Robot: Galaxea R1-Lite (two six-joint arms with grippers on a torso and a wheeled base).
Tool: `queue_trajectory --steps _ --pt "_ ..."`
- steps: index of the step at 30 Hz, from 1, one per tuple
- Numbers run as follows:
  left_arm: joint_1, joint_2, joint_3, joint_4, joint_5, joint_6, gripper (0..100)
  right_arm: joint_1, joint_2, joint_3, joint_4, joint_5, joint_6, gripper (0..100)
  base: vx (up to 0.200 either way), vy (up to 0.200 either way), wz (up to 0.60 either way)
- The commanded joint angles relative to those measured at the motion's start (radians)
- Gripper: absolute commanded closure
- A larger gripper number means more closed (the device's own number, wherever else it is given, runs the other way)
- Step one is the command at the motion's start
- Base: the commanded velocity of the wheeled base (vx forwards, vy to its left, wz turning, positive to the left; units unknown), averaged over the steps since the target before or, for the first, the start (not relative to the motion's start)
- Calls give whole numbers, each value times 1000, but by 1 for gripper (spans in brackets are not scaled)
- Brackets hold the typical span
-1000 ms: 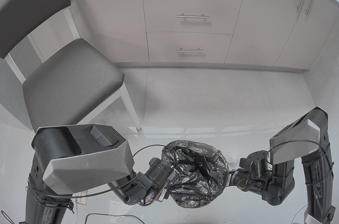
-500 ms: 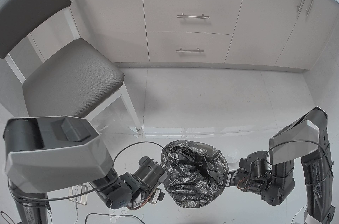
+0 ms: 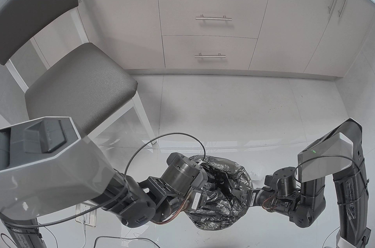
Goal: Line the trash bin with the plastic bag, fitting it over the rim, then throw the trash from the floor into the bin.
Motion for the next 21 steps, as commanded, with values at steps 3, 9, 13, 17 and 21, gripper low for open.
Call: queue_trajectory --steps 3,9,13,17,21 --pt "9 173 -171 75 -27 40 0 0 7 -2 -18 -1 -1 0 0 0 0" --pt "37 275 -313 189 -22 75 0 0 8 -2 -18 -1 -1 0 0 0 0" --pt "51 324 -387 264 -19 92 0 0 8 -2 -18 -1 -1 0 0 0 0" --pt "51 365 -448 310 -14 133 0 0 10 -2 -18 -1 -1 0 0 0 0" --pt "46 404 -517 350 44 164 0 0 8 -2 -18 -1 -1 0 0 0 0"
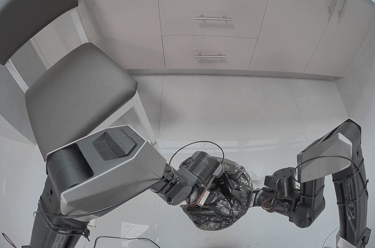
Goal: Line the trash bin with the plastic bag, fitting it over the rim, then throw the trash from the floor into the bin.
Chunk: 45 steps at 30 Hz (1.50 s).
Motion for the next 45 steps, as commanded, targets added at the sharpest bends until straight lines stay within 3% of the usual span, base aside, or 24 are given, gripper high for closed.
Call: queue_trajectory --steps 1,16,21,25,30,34,37,40,45 --pt "-2 87 -91 41 48 24 0 0 0 -1 -18 0 0 0 0 0 0" --pt "-4 162 -353 391 66 0 0 0 2 0 -18 0 0 0 0 0 0" --pt "-11 121 -376 458 66 -88 0 0 7 0 -18 0 0 0 0 0 0" --pt "-42 -45 -341 458 60 -198 0 0 7 0 -18 0 0 0 0 0 0" --pt "-65 -163 -281 455 65 -261 0 0 8 0 -18 0 0 0 0 0 0" --pt "-58 -306 -145 429 60 -304 0 0 7 3 -18 0 -3 0 0 0 0" --pt "-7 -410 -14 335 50 -324 0 0 10 -4 -18 -30 -15 0 0 0 0" --pt "94 -514 152 124 -41 -322 0 -1 34 -47 -18 -134 -44 0 0 0 0" --pt "202 -547 234 -53 -176 -313 0 4 77 -81 -18 -195 -110 0 0 0 0"
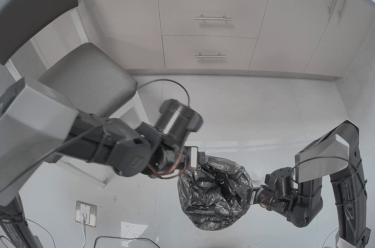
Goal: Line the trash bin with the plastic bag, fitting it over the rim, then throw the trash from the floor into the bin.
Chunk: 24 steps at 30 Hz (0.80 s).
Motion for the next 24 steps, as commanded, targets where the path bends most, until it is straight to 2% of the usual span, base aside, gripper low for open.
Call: queue_trajectory --steps 1,4,10,16,19,20,21,24 --pt "158 -151 155 -159 -125 4 0 4 69 -61 -18 -101 -78 0 0 0 0" --pt "188 -135 145 -163 -122 41 0 4 101 -89 -18 -142 -103 0 0 0 0" --pt "219 -129 131 -163 -127 50 0 -1 90 -135 1 -144 -156 0 0 0 0" --pt "216 -114 131 -163 -127 51 0 -4 44 -184 169 -144 -162 0 0 0 0" --pt "214 -98 129 -162 -127 51 0 -21 20 -244 300 -136 -165 0 0 0 0" --pt "214 -98 129 -162 -127 51 0 -21 20 -244 300 -136 -165 0 0 0 0" --pt "214 -98 131 -162 -128 53 0 -24 10 -291 378 -126 -165 0 0 0 0" --pt "214 -92 131 -162 -128 56 0 -26 12 -369 444 -116 -165 0 0 0 0"
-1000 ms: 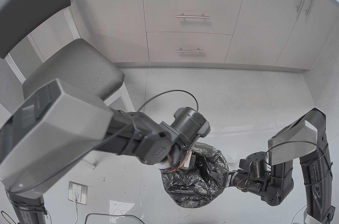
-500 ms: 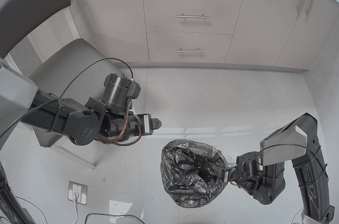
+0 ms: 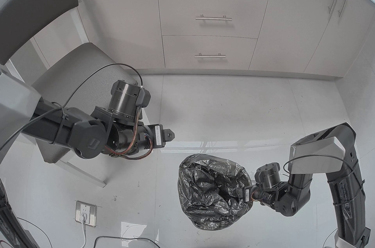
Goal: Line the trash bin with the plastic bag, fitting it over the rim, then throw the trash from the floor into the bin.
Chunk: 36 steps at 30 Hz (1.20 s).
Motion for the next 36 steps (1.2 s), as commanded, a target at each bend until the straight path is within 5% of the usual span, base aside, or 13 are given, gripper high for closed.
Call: queue_trajectory --steps 1,15,36 --pt "-1 18 0 0 -1 3 0 -8 -30 -136 88 13 -1 0 0 0 0" --pt "-3 18 -2 0 -2 3 0 64 -260 -159 206 13 -1 0 0 0 0" --pt "-1 26 -5 0 -2 1 0 69 -81 -322 249 13 -2 0 0 0 0"
